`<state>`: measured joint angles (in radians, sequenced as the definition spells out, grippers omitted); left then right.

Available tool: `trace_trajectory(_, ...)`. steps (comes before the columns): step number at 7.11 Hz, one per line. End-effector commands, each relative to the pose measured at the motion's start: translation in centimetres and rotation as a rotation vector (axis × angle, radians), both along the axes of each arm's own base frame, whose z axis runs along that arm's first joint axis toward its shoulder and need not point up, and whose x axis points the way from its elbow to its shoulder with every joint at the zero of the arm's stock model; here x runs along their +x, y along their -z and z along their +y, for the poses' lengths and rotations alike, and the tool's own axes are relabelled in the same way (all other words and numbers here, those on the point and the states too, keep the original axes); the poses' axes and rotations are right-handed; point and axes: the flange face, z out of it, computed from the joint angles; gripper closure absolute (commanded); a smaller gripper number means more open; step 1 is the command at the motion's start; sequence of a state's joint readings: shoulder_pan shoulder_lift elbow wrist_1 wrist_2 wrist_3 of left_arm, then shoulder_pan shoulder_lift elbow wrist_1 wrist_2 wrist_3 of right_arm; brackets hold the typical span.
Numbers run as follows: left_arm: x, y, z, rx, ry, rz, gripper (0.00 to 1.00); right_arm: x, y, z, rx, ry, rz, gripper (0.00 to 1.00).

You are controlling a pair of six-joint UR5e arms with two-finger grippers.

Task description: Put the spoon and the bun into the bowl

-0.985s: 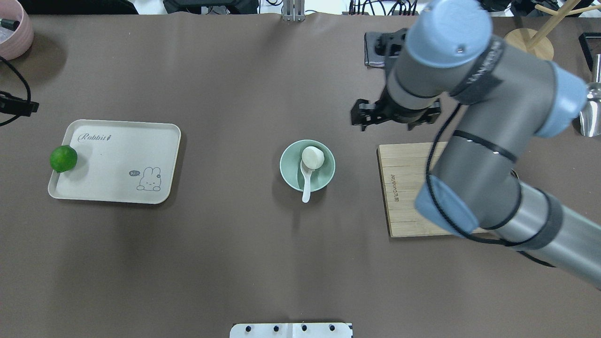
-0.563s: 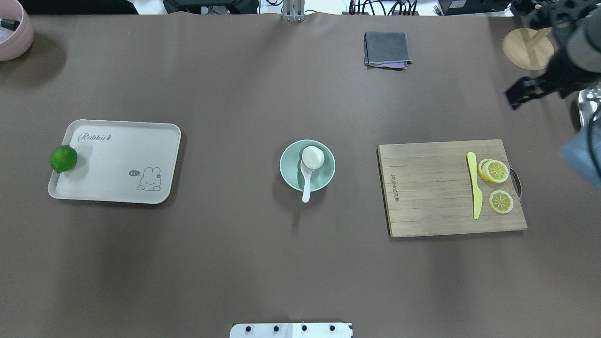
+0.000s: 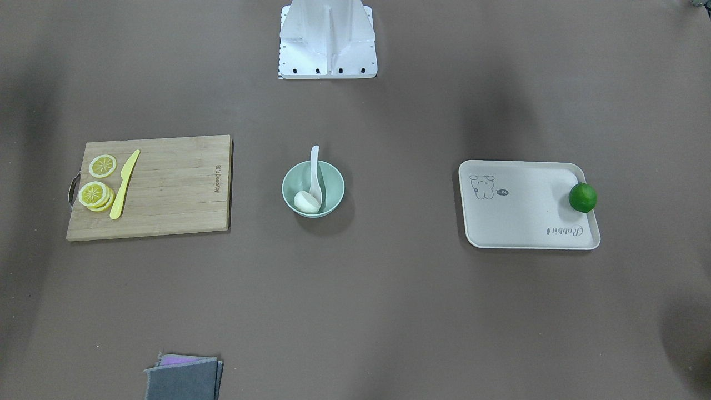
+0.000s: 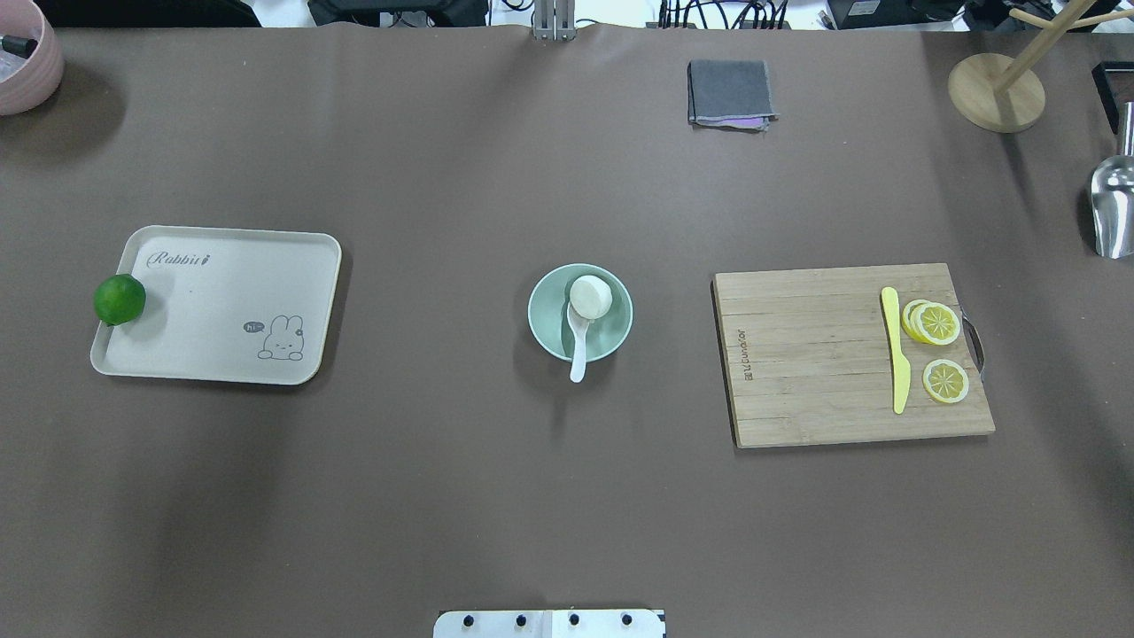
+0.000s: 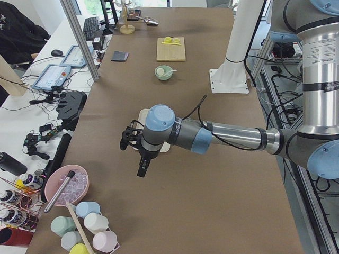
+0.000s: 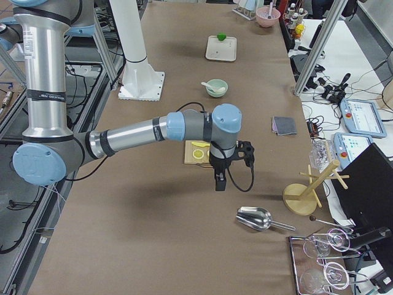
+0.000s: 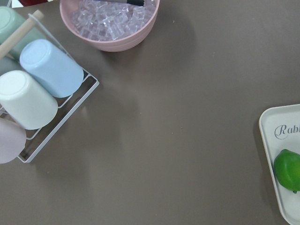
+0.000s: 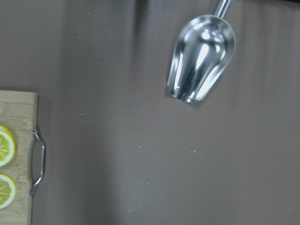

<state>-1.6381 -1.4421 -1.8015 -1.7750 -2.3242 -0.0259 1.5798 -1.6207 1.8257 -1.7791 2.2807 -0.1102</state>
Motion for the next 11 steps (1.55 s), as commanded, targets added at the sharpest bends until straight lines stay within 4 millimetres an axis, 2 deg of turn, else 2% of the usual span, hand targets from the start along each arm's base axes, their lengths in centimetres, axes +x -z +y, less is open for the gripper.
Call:
trace_trajectory(1,-0.3,-2.0,0.6,-0.046,0.003,0.005,0.02,2.2,-7.0,1.4,0.018,0.005,-0.024,0.00)
trace_trajectory(2,-0.2,-2.6,1.2,-0.057,0.004,0.007,0.02,2.3,-7.8,1.1,0.004,0.004,-0.025,0.00)
trace_trajectory(4,-0.1,-2.6,1.1,-0.068,0.009,0.007,0.02,2.2,-6.4,0.4,-0.064,-0.104,-0.037,0.00)
trace_trajectory(6,0.5,-1.3,0.3,-0.117,0.081,0.039,0.02,2.0,-6.3,0.4,-0.068,-0.107,-0.069,0.00)
trace_trajectory(7,1.7,-1.3,0.0,-0.139,0.080,0.047,0.02,2.0,-6.2,0.4,-0.066,-0.107,-0.073,0.00)
trace_trajectory(11,1.7,-1.0,-0.7,-0.127,0.076,0.039,0.02,1.7,-6.0,0.4,-0.066,-0.106,-0.106,0.00)
